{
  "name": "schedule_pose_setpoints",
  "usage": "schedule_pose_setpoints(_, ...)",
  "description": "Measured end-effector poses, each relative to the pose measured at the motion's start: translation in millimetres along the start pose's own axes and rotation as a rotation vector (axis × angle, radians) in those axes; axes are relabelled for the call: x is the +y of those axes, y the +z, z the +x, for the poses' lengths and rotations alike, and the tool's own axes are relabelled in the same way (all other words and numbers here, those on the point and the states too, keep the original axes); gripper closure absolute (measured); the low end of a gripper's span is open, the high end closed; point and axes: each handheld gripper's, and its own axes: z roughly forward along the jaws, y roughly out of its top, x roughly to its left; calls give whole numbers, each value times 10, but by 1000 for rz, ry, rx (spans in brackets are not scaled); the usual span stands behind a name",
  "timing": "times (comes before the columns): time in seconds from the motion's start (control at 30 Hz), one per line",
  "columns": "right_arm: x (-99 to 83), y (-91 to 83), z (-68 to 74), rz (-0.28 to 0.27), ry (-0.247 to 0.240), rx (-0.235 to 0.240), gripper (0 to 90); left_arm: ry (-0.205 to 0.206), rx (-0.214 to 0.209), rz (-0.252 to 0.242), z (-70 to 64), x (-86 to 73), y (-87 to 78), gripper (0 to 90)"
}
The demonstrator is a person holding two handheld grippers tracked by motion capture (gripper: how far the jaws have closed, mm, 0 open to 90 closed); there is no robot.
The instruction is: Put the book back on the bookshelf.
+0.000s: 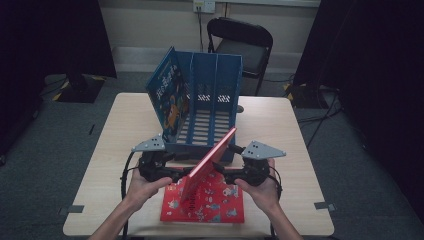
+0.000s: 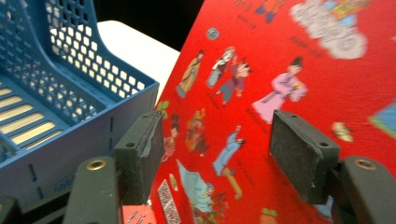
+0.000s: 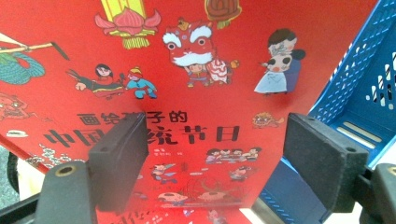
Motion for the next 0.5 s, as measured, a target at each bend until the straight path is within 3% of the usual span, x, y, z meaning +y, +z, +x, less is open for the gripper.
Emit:
schedule_pose_setpoints(0.1,16,27,-17,0,4,10,216,8,14,9,33,-11,6,338)
schedule_pose_setpoints(0.5,98,145,-57,-14,25,23,223,-35,46,6,165,-87,7,309)
